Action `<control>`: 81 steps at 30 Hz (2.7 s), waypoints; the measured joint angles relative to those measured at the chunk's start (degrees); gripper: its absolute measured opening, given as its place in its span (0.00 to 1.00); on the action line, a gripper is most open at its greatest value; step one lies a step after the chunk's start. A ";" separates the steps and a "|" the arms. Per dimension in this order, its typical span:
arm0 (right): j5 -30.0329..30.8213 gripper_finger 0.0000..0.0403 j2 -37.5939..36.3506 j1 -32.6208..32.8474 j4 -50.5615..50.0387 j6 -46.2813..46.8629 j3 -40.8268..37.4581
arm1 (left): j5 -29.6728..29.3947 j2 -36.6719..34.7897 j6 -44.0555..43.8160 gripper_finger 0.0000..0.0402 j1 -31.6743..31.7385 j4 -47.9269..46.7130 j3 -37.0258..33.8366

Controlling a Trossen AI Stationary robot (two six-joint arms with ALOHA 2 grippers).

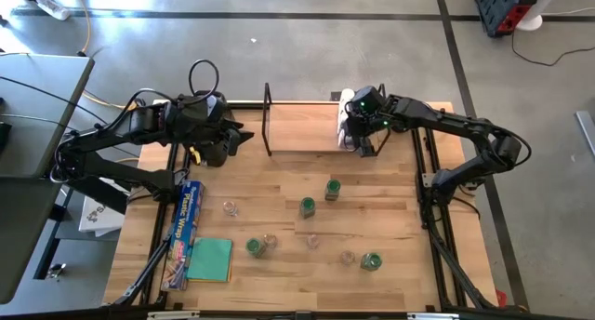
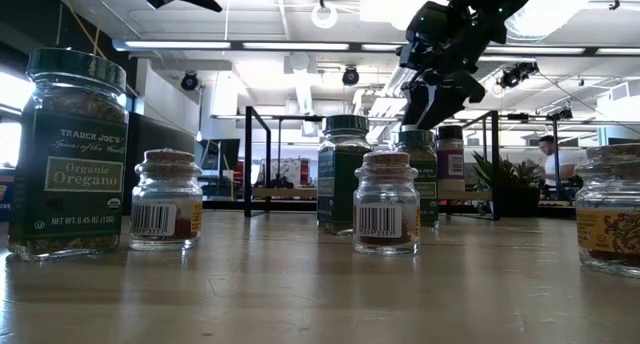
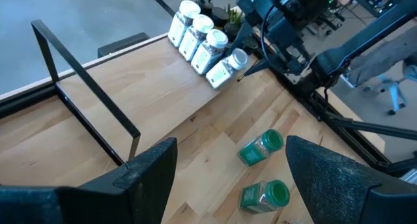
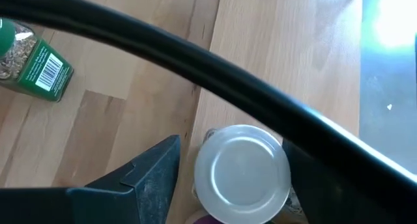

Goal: Shelf spices
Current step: Put the white spice bottle on the shelf and align with the other white spice bottles, then put the middle green spice bottle on the shelf

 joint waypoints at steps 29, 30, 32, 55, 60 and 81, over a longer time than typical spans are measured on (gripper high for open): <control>1.74 0.66 -0.15 3.80 -10.34 9.72 18.79 | -0.49 -0.02 0.39 0.70 -0.02 0.18 0.00; 1.38 0.66 -0.17 4.65 -10.17 11.56 19.20 | -0.78 -0.02 0.58 0.70 -0.02 0.18 0.00; 0.54 0.66 -0.20 6.43 -9.52 15.47 19.34 | -1.03 -0.02 0.98 0.70 -0.02 0.18 0.00; 8.96 0.66 -0.55 33.42 -13.49 73.33 19.19 | 35.41 14.53 37.26 0.70 -0.08 10.96 0.11; 10.91 0.67 -1.74 38.71 -20.94 89.97 19.17 | 41.25 23.13 55.31 0.70 -1.44 12.20 0.07; 29.89 0.66 -3.80 58.91 -40.04 103.91 19.15 | 36.91 45.65 70.67 0.73 -7.74 25.78 0.17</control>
